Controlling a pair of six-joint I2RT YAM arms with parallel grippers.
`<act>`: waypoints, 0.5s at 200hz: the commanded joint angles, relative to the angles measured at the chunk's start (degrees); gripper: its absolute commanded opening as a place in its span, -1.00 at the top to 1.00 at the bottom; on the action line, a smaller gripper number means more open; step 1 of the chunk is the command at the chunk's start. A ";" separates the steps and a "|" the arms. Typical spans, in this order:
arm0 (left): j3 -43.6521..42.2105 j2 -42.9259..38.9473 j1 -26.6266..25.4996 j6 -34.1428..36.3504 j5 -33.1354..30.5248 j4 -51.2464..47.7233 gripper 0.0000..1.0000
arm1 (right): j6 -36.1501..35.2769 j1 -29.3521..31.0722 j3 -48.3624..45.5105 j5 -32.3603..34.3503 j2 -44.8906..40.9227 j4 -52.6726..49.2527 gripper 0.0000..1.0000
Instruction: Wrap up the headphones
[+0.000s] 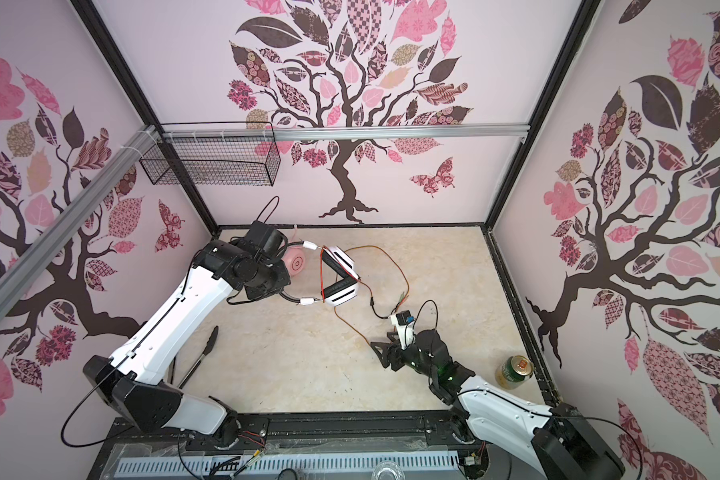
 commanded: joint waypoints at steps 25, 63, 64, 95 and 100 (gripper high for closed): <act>-2.02 -7.12 -0.01 -1.18 -0.91 5.27 1.00 | -2.68 0.51 14.71 -0.81 16.84 -9.10 -0.43; -2.48 -8.04 0.27 -1.20 0.38 5.18 1.00 | -4.67 0.45 24.22 -0.60 29.00 -18.78 -0.27; -2.55 -8.03 0.31 -1.19 0.38 5.22 1.00 | -4.67 0.45 24.22 -0.60 29.00 -18.78 -0.27; -2.70 -8.47 0.56 -1.01 1.34 5.32 1.00 | -4.16 0.50 25.57 -4.64 32.25 -18.34 -0.21; -2.75 -8.58 0.60 -0.96 1.49 5.28 1.00 | -4.34 0.50 25.78 -5.37 32.86 -18.57 -0.21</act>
